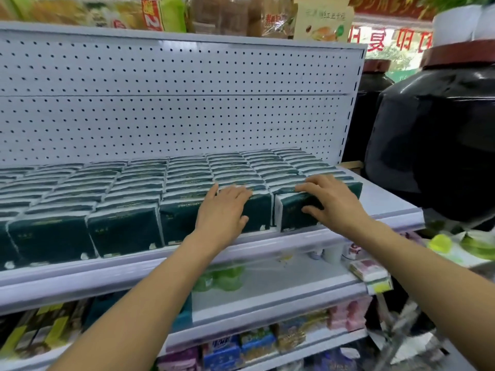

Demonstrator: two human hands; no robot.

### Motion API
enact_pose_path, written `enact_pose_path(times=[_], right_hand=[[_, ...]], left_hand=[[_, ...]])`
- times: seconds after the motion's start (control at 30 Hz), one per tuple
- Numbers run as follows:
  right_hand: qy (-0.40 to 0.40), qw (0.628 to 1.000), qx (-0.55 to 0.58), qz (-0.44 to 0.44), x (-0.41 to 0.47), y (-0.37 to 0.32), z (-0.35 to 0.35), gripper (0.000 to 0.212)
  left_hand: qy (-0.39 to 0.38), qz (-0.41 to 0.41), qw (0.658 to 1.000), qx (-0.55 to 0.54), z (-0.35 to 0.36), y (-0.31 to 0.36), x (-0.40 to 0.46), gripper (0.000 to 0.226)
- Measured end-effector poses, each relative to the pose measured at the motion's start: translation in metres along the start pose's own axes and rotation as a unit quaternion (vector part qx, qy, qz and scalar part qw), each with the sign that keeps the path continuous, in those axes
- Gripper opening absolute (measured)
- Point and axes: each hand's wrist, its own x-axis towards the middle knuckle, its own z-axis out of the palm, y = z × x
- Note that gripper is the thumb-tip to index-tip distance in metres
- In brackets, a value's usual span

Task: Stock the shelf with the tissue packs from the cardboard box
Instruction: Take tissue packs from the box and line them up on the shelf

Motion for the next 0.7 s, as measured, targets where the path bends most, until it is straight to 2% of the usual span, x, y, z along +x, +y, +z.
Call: enact_pose_path(times=[0.1, 0.3, 0.5, 0.7], right_hand=[[0.008, 0.999, -0.013, -0.047, -0.004, 0.0, 0.016, 0.063], [0.027, 0.998, -0.008, -0.051, 0.007, 0.004, 0.032, 0.062], [-0.02, 0.997, -0.057, -0.051, -0.003, 0.012, 0.039, 0.073], [-0.049, 0.998, -0.033, -0.017, -0.001, 0.004, 0.025, 0.076]], left_hand=[[0.009, -0.007, 1.0, -0.002, 0.002, 0.003, -0.001, 0.058], [0.012, -0.019, 1.0, -0.01, 0.002, 0.005, 0.001, 0.057], [-0.004, -0.037, 0.999, 0.002, 0.001, 0.01, 0.001, 0.063], [0.012, -0.058, 0.998, 0.012, -0.003, 0.021, -0.003, 0.07]])
